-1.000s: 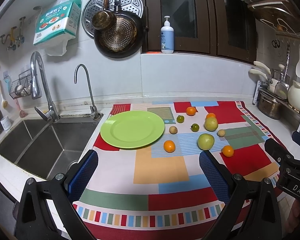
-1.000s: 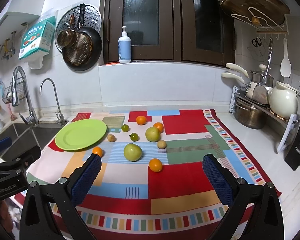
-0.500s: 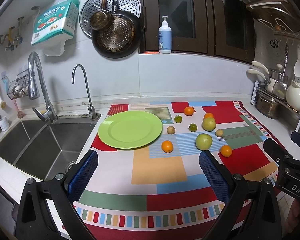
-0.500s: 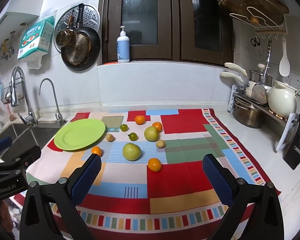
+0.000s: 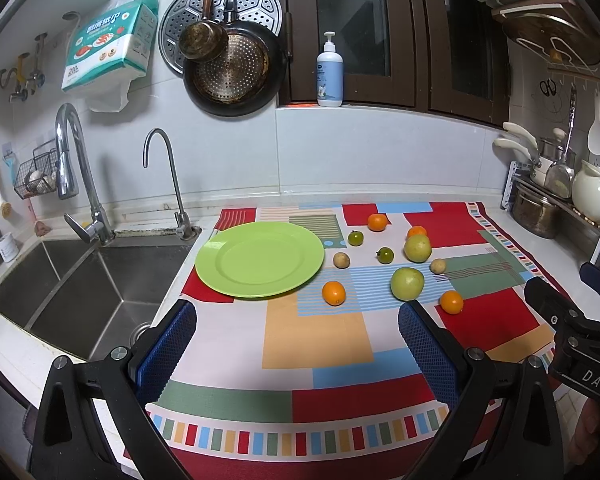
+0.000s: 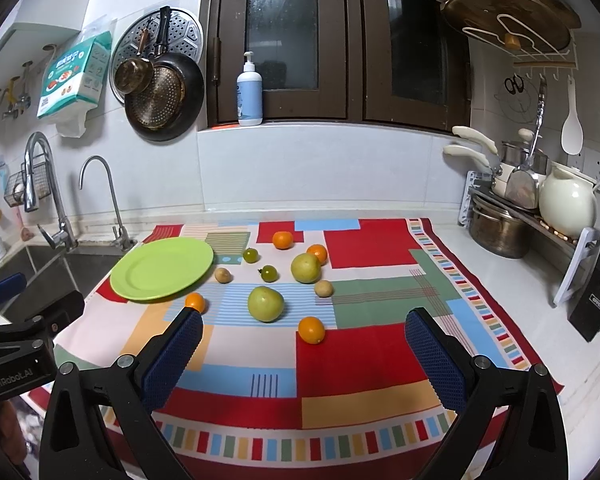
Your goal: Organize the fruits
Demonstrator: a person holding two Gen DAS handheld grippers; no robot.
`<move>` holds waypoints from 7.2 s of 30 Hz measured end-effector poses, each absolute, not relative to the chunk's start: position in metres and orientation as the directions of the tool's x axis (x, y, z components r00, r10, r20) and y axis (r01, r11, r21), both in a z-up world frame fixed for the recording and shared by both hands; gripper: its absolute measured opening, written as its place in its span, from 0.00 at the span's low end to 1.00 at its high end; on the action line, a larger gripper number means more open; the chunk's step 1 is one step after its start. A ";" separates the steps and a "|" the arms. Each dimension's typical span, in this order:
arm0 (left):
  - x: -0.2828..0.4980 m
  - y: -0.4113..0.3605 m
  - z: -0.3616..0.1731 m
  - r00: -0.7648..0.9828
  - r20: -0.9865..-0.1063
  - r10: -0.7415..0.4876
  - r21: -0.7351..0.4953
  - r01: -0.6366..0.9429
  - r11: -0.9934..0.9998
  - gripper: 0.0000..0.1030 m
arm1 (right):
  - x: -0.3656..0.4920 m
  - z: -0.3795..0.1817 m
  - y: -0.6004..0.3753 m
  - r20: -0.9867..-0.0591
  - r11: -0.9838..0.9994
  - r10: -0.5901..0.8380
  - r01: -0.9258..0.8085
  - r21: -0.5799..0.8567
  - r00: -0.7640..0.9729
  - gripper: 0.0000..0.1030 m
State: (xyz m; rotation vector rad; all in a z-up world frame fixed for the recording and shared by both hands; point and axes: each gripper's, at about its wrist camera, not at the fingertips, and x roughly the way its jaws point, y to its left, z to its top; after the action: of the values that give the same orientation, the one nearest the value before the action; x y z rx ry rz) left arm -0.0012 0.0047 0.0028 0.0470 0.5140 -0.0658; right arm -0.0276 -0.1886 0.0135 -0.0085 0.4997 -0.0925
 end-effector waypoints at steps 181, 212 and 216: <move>0.178 0.079 -0.034 0.772 -0.610 -0.179 0.026 0.245 0.969 0.74 | 0.156 -0.029 -0.077 -0.605 0.998 0.069 -0.060 0.036 0.794 0.66; 0.116 -0.081 -0.021 0.809 -0.552 -0.202 0.039 0.268 0.963 0.89 | 0.113 -0.009 -0.232 -0.563 0.987 0.113 -0.158 -0.031 0.819 0.70; 0.122 -0.098 -0.031 0.797 -0.568 -0.205 0.051 0.283 0.958 0.89 | 0.122 -0.019 -0.245 -0.587 0.982 0.125 -0.183 -0.040 0.800 0.70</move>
State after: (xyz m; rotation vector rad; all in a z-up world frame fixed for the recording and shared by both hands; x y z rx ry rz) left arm 0.1222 -0.0982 -0.0306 0.1359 0.5929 -0.2629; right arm 0.1217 -0.2447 -0.0191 -0.0965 0.6220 0.1652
